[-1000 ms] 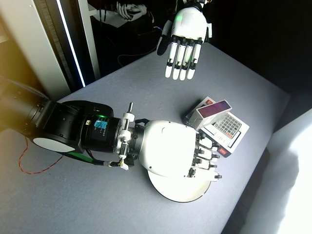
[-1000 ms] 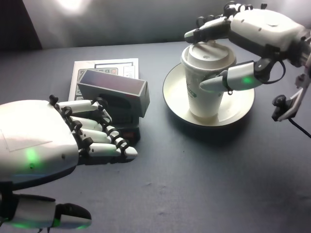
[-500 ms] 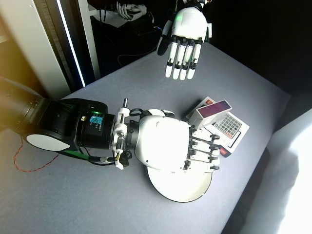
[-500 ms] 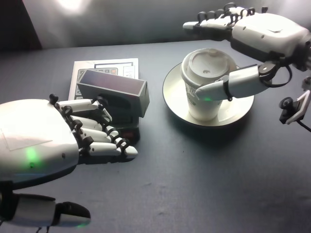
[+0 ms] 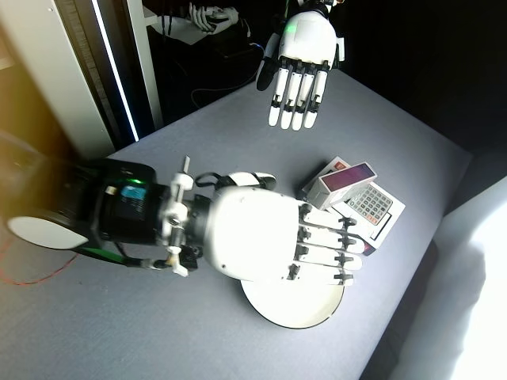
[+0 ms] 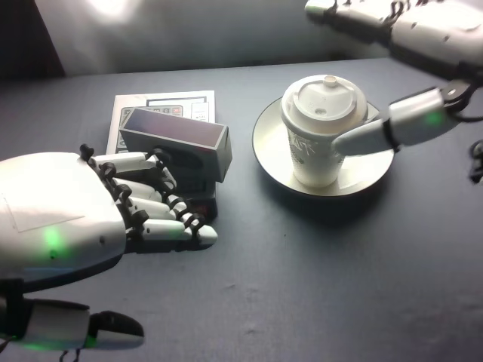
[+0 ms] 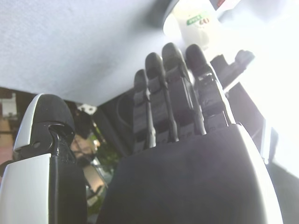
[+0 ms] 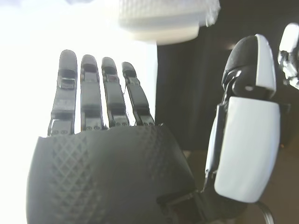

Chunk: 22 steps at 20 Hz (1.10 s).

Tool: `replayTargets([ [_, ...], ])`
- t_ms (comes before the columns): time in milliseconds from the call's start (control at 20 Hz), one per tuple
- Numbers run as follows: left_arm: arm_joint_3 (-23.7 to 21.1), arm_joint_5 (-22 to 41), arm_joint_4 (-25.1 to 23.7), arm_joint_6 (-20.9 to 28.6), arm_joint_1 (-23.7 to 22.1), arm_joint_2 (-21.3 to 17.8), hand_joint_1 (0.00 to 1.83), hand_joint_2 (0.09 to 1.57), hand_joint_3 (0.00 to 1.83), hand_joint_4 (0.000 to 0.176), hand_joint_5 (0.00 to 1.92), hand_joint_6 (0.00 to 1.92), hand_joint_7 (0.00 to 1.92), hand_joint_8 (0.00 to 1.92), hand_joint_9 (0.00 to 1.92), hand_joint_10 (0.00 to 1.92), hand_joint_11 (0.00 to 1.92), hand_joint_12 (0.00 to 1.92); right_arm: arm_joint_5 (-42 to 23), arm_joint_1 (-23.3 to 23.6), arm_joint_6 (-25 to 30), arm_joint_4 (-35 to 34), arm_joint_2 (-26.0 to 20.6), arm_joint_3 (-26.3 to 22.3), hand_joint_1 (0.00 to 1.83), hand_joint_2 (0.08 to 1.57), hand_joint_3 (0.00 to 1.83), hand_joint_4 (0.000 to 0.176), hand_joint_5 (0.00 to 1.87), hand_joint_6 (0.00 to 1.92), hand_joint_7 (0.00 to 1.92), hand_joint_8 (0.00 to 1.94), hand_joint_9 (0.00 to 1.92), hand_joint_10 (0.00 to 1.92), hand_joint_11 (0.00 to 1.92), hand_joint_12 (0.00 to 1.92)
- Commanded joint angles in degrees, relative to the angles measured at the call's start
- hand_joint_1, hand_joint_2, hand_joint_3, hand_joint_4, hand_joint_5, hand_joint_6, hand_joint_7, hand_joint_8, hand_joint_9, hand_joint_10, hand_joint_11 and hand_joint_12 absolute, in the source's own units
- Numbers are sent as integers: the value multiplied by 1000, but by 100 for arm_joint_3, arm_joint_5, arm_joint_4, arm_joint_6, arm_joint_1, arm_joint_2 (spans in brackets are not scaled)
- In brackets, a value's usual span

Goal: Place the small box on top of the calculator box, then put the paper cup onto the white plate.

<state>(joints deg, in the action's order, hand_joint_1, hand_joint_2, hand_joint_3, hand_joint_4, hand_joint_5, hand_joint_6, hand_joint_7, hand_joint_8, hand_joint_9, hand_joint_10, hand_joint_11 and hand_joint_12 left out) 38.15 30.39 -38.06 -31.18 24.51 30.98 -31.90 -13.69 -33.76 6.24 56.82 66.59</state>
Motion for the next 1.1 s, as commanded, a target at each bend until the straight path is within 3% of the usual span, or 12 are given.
replayTargets([
  [0,5,478,126,15,-66,-26,495,1183,2,0,356,3,458,1,432,0,0,782,-584,87,294,190,-166,-48,757,769,0,0,0,0,0,0,0,0,0,183],
  [50,4,478,126,15,-66,-26,485,1186,3,0,355,2,459,1,431,0,0,784,-494,154,669,545,-343,-138,776,758,0,0,0,0,0,0,0,0,0,263],
  [200,5,479,127,39,-66,-26,445,1193,4,0,347,1,451,1,423,1,0,776,-345,298,1607,1455,-977,-448,734,773,2,0,0,0,0,0,0,0,0,194],
  [300,-19,476,126,106,-66,-26,433,1184,0,0,367,7,471,6,443,8,0,799,-320,475,2763,2740,-1425,-584,674,793,4,0,0,0,0,0,0,0,0,249],
  [400,-43,332,182,113,-124,-2,425,1185,0,0,356,3,453,1,427,2,0,765,-119,630,3249,3195,-1843,-753,700,794,5,0,0,0,0,0,0,0,0,258],
  [500,-31,264,180,113,-202,52,411,1199,6,0,354,1,456,0,432,2,0,786,-80,651,3390,3528,-2143,-878,711,814,6,0,2,0,28,3,41,11,0,366],
  [600,-7,260,194,113,-206,57,395,1214,9,0,373,7,464,3,438,4,0,796,-20,646,3876,4180,-2334,-949,727,840,11,0,0,0,7,0,22,6,0,304],
  [800,86,399,229,113,-216,59,345,1260,15,0,386,4,481,3,449,5,0,785,-40,634,3975,4637,-2518,-1118,666,879,6,0,62,14,59,10,42,7,0,280],
  [900,117,454,217,140,-216,63,333,1291,8,0,400,5,498,4,480,10,0,858,-66,642,3973,4637,-2524,-1205,648,870,0,0,158,22,162,17,136,29,0,495],
  [1050,173,499,108,267,-216,63,290,1325,1,0,452,11,592,17,565,22,31,961,-159,661,3893,4637,-2519,-1300,744,1009,9,0,268,15,299,11,263,33,0,750],
])
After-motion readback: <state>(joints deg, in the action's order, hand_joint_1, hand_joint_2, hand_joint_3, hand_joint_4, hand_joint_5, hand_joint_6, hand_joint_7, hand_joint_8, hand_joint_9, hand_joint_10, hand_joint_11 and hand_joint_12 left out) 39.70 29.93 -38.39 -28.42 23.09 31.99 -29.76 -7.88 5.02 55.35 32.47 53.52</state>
